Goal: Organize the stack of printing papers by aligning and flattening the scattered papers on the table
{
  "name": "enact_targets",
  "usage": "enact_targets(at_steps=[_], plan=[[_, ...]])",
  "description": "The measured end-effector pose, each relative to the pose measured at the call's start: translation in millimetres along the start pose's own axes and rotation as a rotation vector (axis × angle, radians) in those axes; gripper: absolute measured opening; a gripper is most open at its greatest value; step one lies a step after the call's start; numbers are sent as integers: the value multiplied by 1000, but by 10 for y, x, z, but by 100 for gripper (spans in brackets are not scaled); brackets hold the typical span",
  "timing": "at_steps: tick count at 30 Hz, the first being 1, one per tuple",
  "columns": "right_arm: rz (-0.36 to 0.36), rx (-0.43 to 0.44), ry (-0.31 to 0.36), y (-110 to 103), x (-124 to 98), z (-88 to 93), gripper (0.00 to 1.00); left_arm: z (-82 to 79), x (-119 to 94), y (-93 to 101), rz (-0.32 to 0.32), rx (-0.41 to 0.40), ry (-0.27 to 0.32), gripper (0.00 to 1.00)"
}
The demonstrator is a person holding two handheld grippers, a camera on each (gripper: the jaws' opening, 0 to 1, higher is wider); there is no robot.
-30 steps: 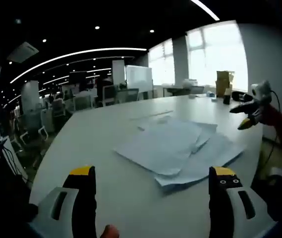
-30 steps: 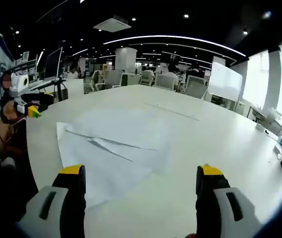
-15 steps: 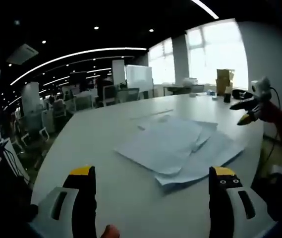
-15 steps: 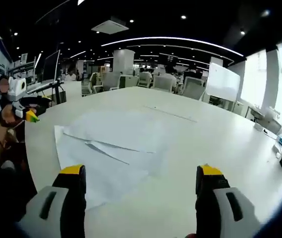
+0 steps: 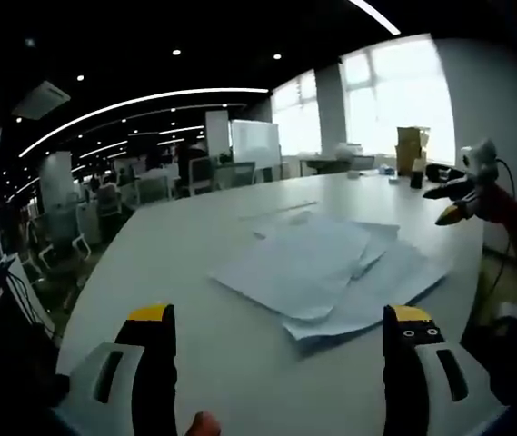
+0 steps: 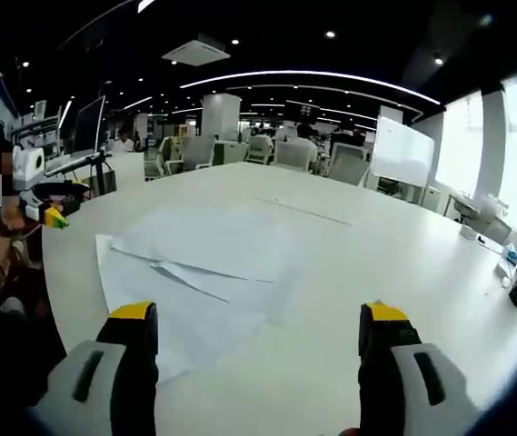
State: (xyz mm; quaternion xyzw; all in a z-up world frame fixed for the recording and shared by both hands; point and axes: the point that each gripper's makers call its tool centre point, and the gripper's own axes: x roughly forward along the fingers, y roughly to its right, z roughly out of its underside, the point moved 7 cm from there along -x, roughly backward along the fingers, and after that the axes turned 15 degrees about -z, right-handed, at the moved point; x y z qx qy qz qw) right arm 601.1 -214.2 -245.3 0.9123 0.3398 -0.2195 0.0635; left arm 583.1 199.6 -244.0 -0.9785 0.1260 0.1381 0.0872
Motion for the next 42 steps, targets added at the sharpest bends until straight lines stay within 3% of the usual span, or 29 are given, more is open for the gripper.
enact_targets(at_steps=[42], plan=[[-11, 8, -2, -23, 73, -3, 86, 8, -26, -66, -25, 6, 8, 97]])
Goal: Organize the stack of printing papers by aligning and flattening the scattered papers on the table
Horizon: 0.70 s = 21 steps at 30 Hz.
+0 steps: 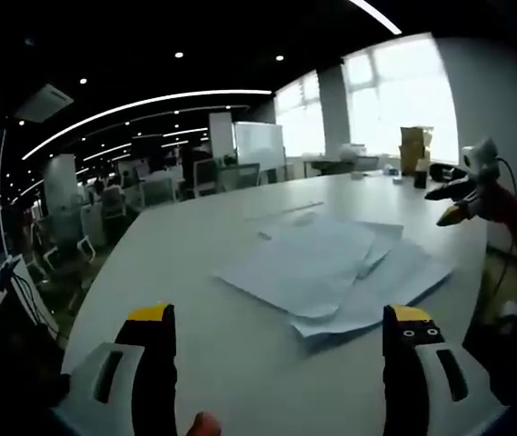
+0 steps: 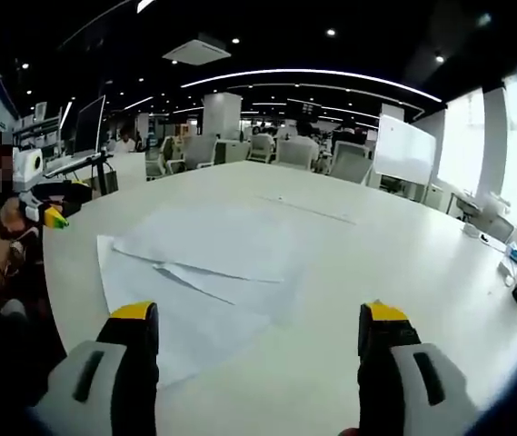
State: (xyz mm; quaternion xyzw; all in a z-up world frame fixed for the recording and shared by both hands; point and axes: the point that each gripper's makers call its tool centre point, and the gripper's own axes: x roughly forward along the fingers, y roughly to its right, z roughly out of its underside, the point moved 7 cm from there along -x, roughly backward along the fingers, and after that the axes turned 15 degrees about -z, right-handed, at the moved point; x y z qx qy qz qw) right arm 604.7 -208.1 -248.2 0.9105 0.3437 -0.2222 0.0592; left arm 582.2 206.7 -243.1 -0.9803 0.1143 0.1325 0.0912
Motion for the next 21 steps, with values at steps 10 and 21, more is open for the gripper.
enact_targets(at_steps=[10, 21], plan=[[-7, -9, 1, -19, 21, -33, 86, -22, -10, -7, 0, 4, 3, 97], [-6, -6, 0, -22, 25, -27, 86, -16, -7, -5, 2, 2, 3, 97]])
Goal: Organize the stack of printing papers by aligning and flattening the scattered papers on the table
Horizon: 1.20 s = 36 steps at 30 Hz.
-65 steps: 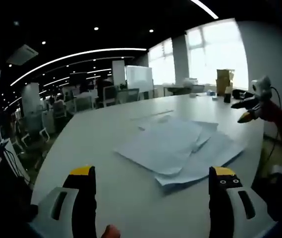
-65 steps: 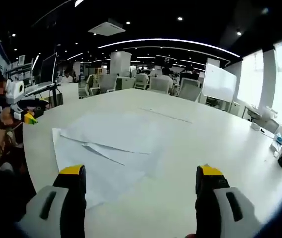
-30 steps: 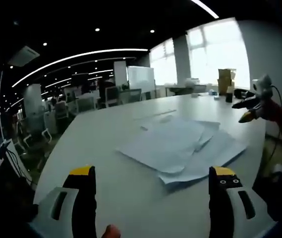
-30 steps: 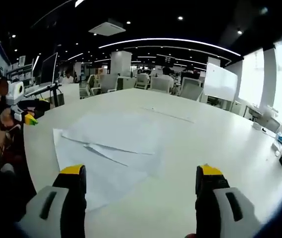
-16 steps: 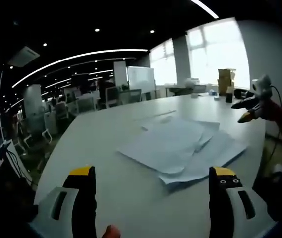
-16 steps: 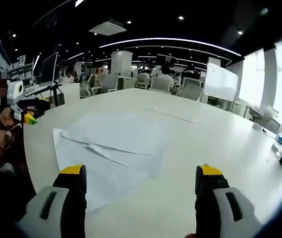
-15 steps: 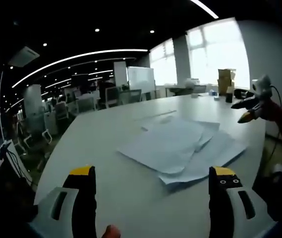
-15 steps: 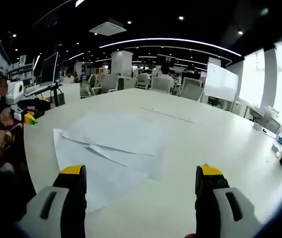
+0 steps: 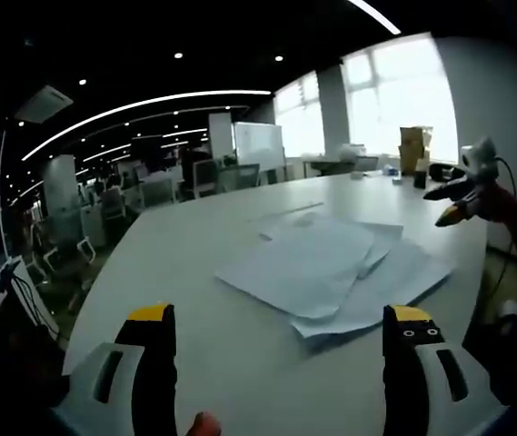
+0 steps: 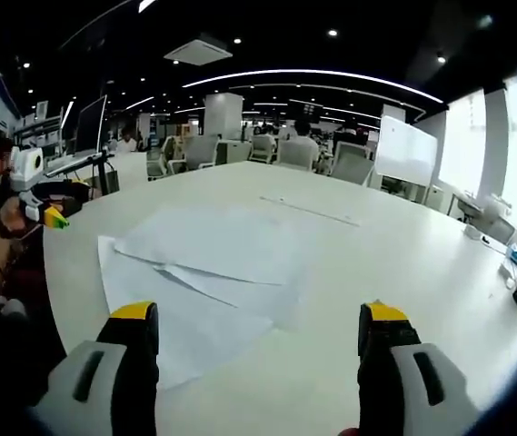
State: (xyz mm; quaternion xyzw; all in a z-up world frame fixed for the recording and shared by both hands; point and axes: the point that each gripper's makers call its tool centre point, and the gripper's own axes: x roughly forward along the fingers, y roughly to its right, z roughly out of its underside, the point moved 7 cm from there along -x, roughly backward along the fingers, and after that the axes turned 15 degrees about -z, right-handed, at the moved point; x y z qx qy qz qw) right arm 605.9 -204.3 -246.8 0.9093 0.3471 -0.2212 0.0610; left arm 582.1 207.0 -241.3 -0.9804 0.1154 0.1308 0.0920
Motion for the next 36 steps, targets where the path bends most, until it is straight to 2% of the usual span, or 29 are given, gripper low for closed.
enact_targets(at_steps=[36], plan=[[-20, 1, 2, -26, 97, -18, 86, 3, -6, 2, 0, 6, -3, 97]])
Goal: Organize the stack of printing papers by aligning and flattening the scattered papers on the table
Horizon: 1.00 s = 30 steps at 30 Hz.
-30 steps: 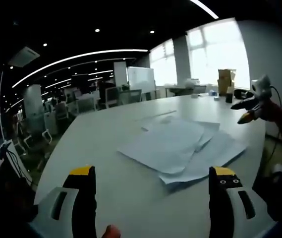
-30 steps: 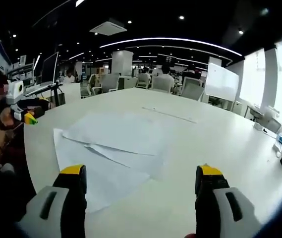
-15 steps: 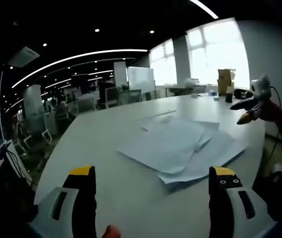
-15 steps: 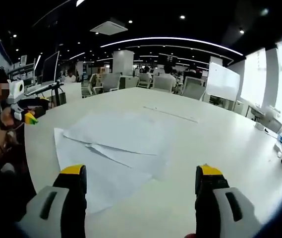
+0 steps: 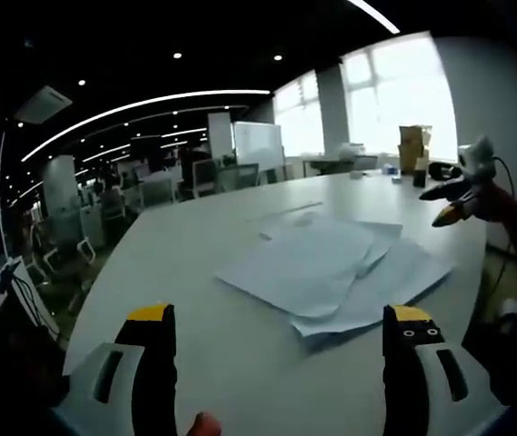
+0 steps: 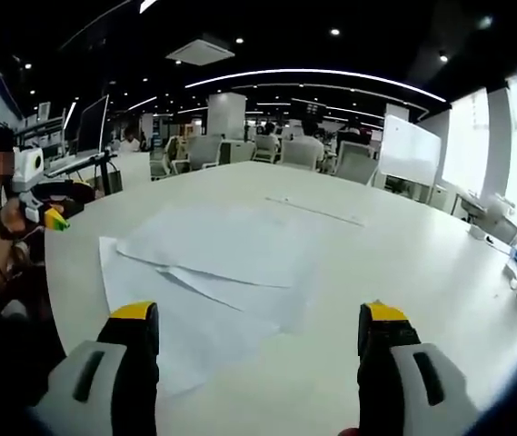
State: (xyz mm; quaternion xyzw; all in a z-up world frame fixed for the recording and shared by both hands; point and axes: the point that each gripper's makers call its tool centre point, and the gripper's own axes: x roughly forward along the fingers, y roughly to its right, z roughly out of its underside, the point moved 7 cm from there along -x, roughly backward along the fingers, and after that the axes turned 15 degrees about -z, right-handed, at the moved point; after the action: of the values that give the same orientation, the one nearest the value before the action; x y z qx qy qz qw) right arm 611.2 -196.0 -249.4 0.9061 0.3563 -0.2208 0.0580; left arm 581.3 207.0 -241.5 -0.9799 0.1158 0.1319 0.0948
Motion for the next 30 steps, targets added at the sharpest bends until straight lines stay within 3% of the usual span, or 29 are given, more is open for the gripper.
enact_targets(at_steps=[30], plan=[[-55, -20, 31, -134, 188, -179, 86, -10, 16, 49, 20, 4, 11, 97]])
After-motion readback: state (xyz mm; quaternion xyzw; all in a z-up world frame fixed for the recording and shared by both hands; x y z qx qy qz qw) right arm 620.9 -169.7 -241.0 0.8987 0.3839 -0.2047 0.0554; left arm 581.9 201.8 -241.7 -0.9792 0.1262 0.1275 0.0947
